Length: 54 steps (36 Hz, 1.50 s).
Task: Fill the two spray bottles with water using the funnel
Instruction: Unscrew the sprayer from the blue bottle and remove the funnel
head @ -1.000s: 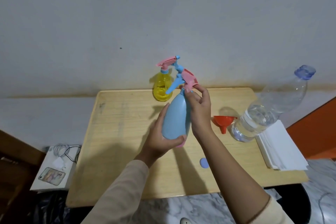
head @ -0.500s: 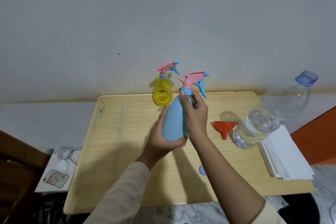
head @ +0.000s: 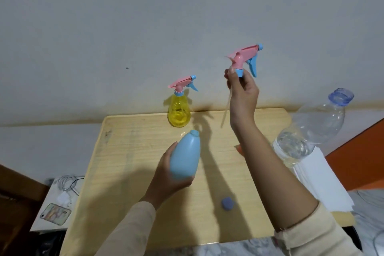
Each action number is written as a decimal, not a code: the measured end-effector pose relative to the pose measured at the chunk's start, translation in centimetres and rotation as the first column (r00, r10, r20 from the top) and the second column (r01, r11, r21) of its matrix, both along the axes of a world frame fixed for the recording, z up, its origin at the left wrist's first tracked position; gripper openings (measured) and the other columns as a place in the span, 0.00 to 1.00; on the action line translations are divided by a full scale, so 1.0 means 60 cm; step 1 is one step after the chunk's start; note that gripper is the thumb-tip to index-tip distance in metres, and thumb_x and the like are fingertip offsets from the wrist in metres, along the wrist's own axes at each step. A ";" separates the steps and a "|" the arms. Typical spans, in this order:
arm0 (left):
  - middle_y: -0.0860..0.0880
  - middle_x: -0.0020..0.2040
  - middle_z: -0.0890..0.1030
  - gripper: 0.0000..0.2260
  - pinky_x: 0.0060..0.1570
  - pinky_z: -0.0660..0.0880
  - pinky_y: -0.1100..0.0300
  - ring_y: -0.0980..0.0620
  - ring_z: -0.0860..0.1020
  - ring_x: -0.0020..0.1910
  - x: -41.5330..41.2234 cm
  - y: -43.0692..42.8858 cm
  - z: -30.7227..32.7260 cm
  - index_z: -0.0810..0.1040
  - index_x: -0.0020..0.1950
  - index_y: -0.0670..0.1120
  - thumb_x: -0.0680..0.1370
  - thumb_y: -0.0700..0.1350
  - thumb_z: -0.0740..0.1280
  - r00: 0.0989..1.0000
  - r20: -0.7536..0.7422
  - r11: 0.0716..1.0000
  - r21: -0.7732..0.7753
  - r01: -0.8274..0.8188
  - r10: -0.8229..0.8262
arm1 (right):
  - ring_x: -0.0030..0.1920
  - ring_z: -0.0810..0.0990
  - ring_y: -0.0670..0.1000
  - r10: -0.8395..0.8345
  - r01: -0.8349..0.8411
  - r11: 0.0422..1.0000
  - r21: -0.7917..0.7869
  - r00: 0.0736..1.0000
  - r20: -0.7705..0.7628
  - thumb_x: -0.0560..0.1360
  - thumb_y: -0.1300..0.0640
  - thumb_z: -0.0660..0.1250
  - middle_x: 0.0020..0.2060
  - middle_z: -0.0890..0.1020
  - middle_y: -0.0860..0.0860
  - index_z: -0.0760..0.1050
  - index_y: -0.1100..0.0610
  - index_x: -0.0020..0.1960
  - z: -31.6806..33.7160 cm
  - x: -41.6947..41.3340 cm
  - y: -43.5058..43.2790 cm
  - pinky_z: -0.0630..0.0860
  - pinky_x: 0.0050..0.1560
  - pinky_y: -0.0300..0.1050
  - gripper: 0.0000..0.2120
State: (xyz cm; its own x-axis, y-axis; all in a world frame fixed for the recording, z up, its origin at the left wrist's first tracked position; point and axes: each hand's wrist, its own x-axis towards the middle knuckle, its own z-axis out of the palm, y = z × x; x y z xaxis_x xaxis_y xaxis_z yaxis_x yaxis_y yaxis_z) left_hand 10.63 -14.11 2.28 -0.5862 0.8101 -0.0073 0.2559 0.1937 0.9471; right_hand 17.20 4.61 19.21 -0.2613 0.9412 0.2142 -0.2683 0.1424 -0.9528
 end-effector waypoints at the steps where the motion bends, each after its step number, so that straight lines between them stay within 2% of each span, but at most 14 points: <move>1: 0.58 0.67 0.68 0.45 0.60 0.75 0.50 0.53 0.71 0.64 -0.004 -0.002 -0.007 0.58 0.69 0.64 0.58 0.54 0.79 1.000 -0.015 1.000 -0.013 -0.014 0.013 | 0.43 0.70 0.49 -0.008 0.007 1.000 0.016 1.000 0.010 0.77 0.55 0.65 0.39 0.72 0.54 0.75 0.67 0.47 0.005 0.004 0.012 0.67 0.48 0.43 0.13; 4: 0.54 0.67 0.68 0.46 0.60 0.75 0.45 0.49 0.72 0.64 -0.012 -0.001 -0.022 0.57 0.67 0.70 0.57 0.54 0.80 0.998 -0.020 0.998 -0.017 -0.054 0.054 | 0.41 0.70 0.49 0.001 -0.007 0.998 0.059 0.996 0.094 0.75 0.52 0.65 0.38 0.72 0.54 0.75 0.66 0.45 0.002 0.020 0.041 0.67 0.45 0.43 0.15; 7: 0.52 0.68 0.69 0.47 0.59 0.75 0.42 0.48 0.73 0.64 -0.018 0.007 -0.029 0.57 0.67 0.71 0.57 0.55 0.80 0.996 -0.003 0.996 0.004 -0.094 0.094 | 0.37 0.70 0.48 0.043 -0.076 0.994 0.079 0.931 0.361 0.74 0.52 0.66 0.35 0.73 0.54 0.74 0.65 0.42 -0.049 0.039 0.050 0.66 0.41 0.44 0.15; 9: 0.51 0.69 0.69 0.46 0.60 0.75 0.43 0.47 0.73 0.65 -0.019 0.013 -0.032 0.57 0.67 0.72 0.57 0.55 0.80 0.993 -0.004 0.993 0.020 -0.115 0.115 | 0.37 0.72 0.49 0.054 -0.130 0.987 0.094 0.820 0.570 0.75 0.51 0.66 0.39 0.75 0.54 0.75 0.61 0.43 -0.117 0.055 0.041 0.65 0.39 0.41 0.12; 12: 0.54 0.69 0.69 0.46 0.61 0.74 0.48 0.48 0.73 0.65 -0.020 0.021 -0.050 0.58 0.69 0.68 0.57 0.56 0.79 0.988 -0.064 0.989 0.054 -0.136 0.140 | 0.51 0.75 0.58 0.086 -0.186 0.982 0.032 0.590 0.802 0.77 0.53 0.65 0.53 0.70 0.60 0.74 0.62 0.56 -0.232 0.089 0.012 0.64 0.48 0.39 0.14; 17: 0.64 0.66 0.68 0.44 0.59 0.75 0.54 0.55 0.73 0.62 -0.016 0.027 -0.077 0.60 0.66 0.69 0.55 0.55 0.79 0.995 -0.004 0.993 0.068 -0.097 0.097 | 0.55 0.72 0.61 0.147 -0.243 0.969 -0.054 0.385 0.911 0.77 0.52 0.64 0.51 0.75 0.61 0.74 0.62 0.54 -0.337 0.123 -0.025 0.65 0.47 0.45 0.13; 21: 0.66 0.61 0.66 0.44 0.52 0.72 0.67 0.61 0.72 0.57 -0.006 0.027 -0.080 0.59 0.63 0.68 0.52 0.56 0.78 0.992 0.067 0.993 0.042 -0.110 0.107 | 0.56 0.73 0.57 0.125 -0.210 0.977 -0.031 0.450 0.884 0.75 0.53 0.67 0.52 0.77 0.58 0.73 0.60 0.59 -0.348 0.116 -0.053 0.68 0.54 0.48 0.16; 27: 0.62 0.62 0.68 0.47 0.56 0.74 0.56 0.53 0.72 0.60 0.003 0.023 -0.088 0.57 0.61 0.75 0.60 0.41 0.82 0.990 0.004 0.988 0.060 -0.142 0.142 | 0.54 0.73 0.55 0.111 -0.162 0.986 -0.026 0.542 0.833 0.72 0.53 0.70 0.50 0.77 0.55 0.73 0.60 0.58 -0.359 0.110 -0.083 0.70 0.54 0.46 0.18; 30: 0.70 0.62 0.66 0.47 0.56 0.73 0.58 0.55 0.71 0.61 0.003 0.017 -0.091 0.57 0.63 0.74 0.61 0.42 0.82 0.988 -0.022 0.987 0.059 -0.149 0.150 | 0.58 0.70 0.52 -0.052 -0.039 0.994 0.100 0.645 0.762 0.73 0.56 0.70 0.56 0.75 0.55 0.72 0.62 0.60 -0.346 0.121 -0.085 0.65 0.57 0.36 0.19; 33: 0.66 0.63 0.67 0.47 0.59 0.73 0.56 0.55 0.71 0.62 0.003 0.011 -0.096 0.57 0.63 0.75 0.61 0.42 0.82 0.986 -0.027 0.985 0.056 -0.162 0.164 | 0.63 0.66 0.47 -0.296 0.254 0.954 0.157 0.731 0.615 0.72 0.59 0.71 0.63 0.70 0.53 0.65 0.63 0.67 -0.332 0.131 -0.069 0.57 0.62 0.26 0.27; 39: 0.64 0.63 0.68 0.48 0.55 0.70 0.67 0.53 0.71 0.63 0.000 0.006 -0.105 0.57 0.61 0.78 0.61 0.40 0.82 0.990 -0.027 0.988 0.069 -0.135 0.137 | 0.74 0.56 0.54 -0.383 0.489 0.871 -0.035 0.723 0.575 0.70 0.53 0.74 0.73 0.58 0.58 0.49 0.62 0.76 -0.341 0.111 -0.024 0.55 0.74 0.47 0.45; 45: 0.70 0.63 0.68 0.44 0.57 0.72 0.60 0.54 0.72 0.63 -0.007 0.002 -0.106 0.58 0.64 0.74 0.56 0.56 0.78 0.994 0.005 0.993 0.048 -0.107 0.107 | 0.75 0.54 0.54 -0.408 0.558 0.822 -0.118 0.720 0.561 0.67 0.49 0.76 0.75 0.55 0.56 0.45 0.61 0.77 -0.353 0.084 0.020 0.60 0.74 0.50 0.52; 50: 0.70 0.63 0.65 0.44 0.57 0.73 0.57 0.53 0.71 0.64 -0.008 0.001 -0.103 0.56 0.63 0.76 0.56 0.58 0.77 0.996 -0.001 0.996 0.029 -0.086 0.086 | 0.76 0.53 0.53 -0.397 0.565 0.821 -0.085 0.670 0.627 0.66 0.50 0.77 0.75 0.56 0.56 0.46 0.61 0.77 -0.357 0.087 0.055 0.53 0.64 0.32 0.52; 54: 0.63 0.66 0.66 0.44 0.61 0.74 0.49 0.52 0.70 0.66 -0.008 -0.001 -0.106 0.55 0.64 0.76 0.57 0.57 0.78 0.997 0.016 0.997 0.014 -0.079 0.078 | 0.74 0.59 0.55 -0.369 0.560 0.825 -0.079 0.639 0.675 0.68 0.49 0.75 0.75 0.59 0.56 0.46 0.58 0.77 -0.361 0.090 0.072 0.62 0.67 0.43 0.50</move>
